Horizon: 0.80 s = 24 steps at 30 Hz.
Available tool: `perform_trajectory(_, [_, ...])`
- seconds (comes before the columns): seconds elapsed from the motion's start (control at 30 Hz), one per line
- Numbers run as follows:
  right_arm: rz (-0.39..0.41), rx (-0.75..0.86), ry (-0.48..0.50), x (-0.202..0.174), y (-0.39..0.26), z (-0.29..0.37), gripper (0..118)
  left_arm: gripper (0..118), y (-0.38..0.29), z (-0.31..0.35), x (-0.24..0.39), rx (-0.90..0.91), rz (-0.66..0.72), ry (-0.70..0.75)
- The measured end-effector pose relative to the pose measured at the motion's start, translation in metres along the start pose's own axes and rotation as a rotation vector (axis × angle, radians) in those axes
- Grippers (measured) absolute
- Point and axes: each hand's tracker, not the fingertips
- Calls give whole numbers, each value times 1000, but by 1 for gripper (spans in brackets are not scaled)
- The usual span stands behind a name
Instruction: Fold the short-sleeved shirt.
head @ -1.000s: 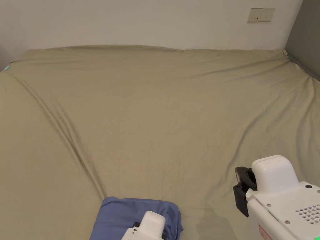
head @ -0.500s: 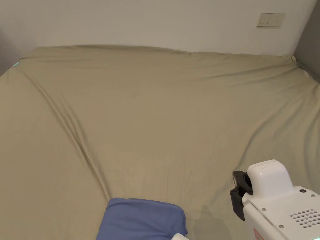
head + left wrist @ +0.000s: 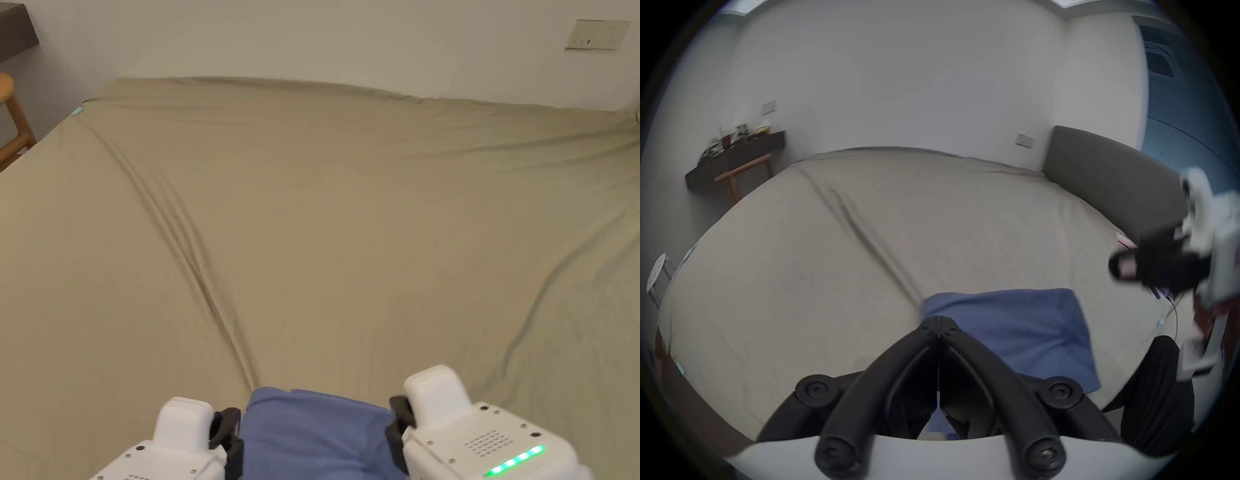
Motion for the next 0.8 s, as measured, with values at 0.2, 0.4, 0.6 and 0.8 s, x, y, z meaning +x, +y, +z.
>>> perform_trajectory(0.2, [-15, -270, 58, -13, -52, -79, 0, 0, -3, -10, -27, -70, 96, -61])
perform_trajectory(0.4, [-27, -274, 110, -4, -44, -80, 0, 7, 2, -33, -47, -238, 243, -247])
perform_trajectory(0.6, [-30, -256, 129, -3, -47, -75, 0, 118, 2, -68, -58, -420, 511, -467])
perform_trajectory(0.8, [-81, -236, 151, 4, -51, -76, 0, 117, -24, -110, -59, -553, 679, -629])
